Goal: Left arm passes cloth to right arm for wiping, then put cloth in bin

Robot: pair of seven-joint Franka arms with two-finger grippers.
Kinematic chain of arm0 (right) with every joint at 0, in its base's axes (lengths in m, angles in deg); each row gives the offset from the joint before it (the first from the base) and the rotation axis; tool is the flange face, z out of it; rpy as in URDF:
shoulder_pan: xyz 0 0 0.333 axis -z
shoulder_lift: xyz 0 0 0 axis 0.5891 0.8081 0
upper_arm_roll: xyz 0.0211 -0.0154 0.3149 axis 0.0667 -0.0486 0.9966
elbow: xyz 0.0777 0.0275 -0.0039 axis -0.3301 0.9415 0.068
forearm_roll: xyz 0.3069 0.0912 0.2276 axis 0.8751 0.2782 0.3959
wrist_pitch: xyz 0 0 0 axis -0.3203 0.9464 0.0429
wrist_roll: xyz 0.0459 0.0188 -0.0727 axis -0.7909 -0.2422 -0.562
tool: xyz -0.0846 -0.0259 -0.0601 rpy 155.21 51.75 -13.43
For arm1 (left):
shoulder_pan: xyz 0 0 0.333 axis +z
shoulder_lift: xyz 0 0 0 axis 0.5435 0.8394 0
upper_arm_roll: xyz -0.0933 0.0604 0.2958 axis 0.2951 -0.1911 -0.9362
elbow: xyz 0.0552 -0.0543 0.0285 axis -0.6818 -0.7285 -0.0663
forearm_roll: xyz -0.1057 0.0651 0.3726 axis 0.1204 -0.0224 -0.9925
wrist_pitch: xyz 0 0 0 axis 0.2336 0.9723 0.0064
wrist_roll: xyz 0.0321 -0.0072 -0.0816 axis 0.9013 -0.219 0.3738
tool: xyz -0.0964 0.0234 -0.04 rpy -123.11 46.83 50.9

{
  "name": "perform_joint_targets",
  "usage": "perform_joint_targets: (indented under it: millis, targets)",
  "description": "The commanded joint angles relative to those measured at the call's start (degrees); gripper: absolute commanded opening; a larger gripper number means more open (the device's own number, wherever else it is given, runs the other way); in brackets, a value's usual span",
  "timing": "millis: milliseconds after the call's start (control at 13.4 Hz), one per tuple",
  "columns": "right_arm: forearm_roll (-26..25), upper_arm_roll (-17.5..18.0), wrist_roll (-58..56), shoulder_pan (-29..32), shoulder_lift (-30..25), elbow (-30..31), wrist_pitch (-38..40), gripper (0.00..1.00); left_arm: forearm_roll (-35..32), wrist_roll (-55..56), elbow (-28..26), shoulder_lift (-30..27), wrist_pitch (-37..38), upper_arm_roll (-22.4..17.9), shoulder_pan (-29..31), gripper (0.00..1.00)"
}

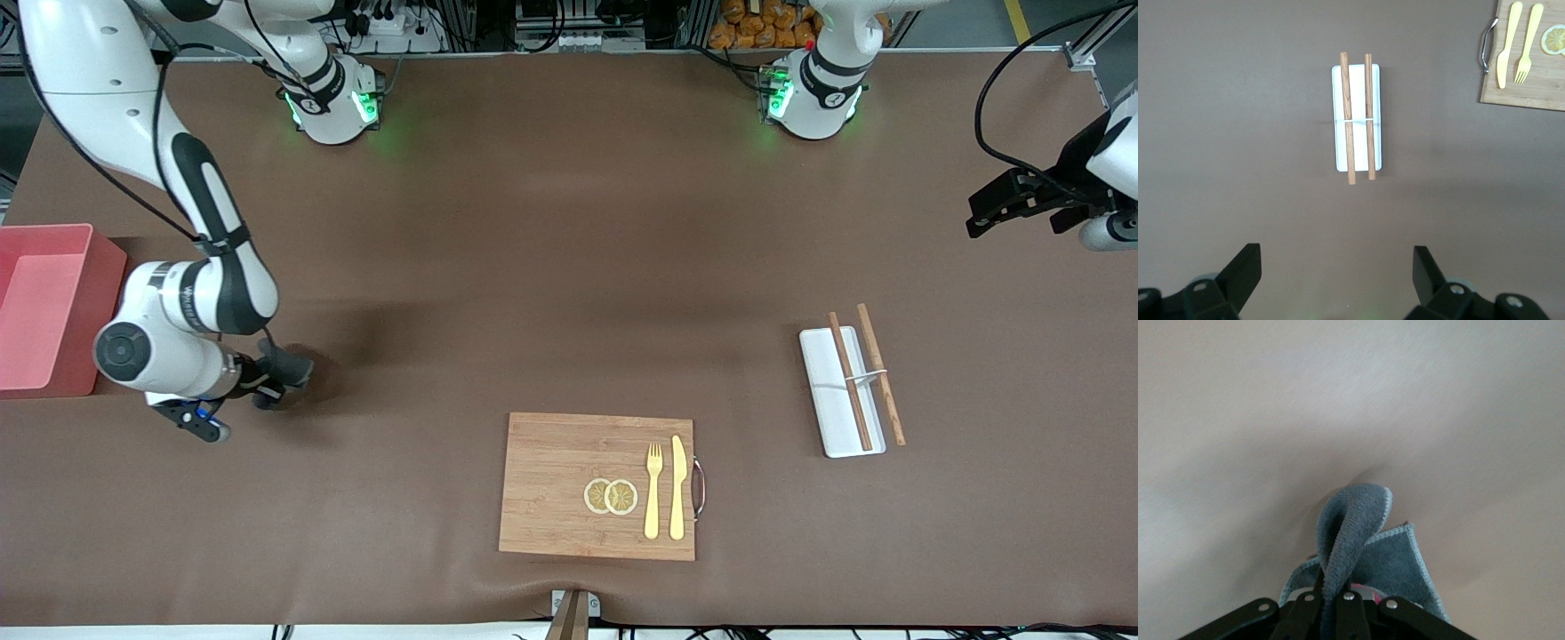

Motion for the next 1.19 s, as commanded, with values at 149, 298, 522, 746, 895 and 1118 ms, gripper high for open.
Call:
perform_joint_targets:
  millis: [149,298,522,746,895,1118]
  targets:
    - [3.55,0.18,15.95,-8.07,-3.49,1.7,2.19,0.0,-1.32,1.95,-0.72,-2.13,1.19,0.36,-0.03,1.0]
    - [3.63,0.18,23.79,-12.91,-3.49,1.52,1.67,0.0,-1.32,2.4,-0.63,-2.04,1.1,0.54,-0.03,1.0]
    - [5.03,0.27,27.78,-14.96,-4.01,0.91,1.66,0.0,-1.32,2.4,-0.72,-2.04,1.1,0.54,0.06,1.0]
    - [7.24,0.09,21.31,-11.9,-7.96,0.65,6.03,0.0,-0.71,2.4,-0.81,-2.04,0.93,0.45,0.06,1.0]
    - [7.24,0.01,11.13,-7.51,-10.33,0.73,8.95,0.0,-0.62,2.4,-0.98,-2.04,0.84,0.45,0.15,1.0]
    - [7.24,-0.08,-4.95,0.13,-12.71,0.38,12.55,0.0,-0.44,2.4,-0.98,-2.31,0.93,0.8,-0.03,1.0]
